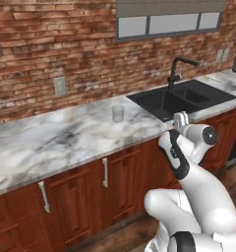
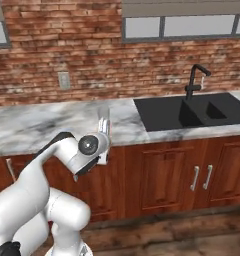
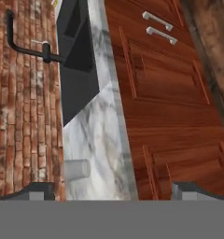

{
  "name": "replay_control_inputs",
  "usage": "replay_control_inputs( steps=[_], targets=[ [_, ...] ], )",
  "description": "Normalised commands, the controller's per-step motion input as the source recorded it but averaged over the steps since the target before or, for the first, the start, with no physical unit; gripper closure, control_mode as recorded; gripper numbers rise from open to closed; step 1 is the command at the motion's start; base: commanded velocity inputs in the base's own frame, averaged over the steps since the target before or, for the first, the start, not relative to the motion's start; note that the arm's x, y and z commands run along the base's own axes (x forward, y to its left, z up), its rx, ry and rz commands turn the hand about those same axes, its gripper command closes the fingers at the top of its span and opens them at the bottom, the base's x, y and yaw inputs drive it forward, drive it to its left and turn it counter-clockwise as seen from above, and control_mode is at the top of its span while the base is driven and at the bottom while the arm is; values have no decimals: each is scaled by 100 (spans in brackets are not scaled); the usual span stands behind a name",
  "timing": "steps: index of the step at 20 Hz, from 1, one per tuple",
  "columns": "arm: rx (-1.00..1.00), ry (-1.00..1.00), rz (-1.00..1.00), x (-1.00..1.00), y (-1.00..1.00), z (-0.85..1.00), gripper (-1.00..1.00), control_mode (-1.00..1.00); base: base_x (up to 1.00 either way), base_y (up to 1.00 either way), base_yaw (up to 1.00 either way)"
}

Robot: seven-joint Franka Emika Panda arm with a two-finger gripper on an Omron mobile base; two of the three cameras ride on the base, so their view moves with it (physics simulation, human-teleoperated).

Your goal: Move the glass cup from next to the sink to the open cabinet. Then, move the bowl with the carrot to the fridge to clear the area for faucet cleaning.

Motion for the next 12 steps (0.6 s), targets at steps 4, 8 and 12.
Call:
replay_control_inputs(
  steps=[4,8,12],
  targets=[
    [0,0,0,0,0,0,-100,100,100,-60,8],
    [0,0,0,0,0,0,-100,100,98,-61,28],
    [0,0,0,0,0,0,-100,100,76,-28,30]
  ],
)
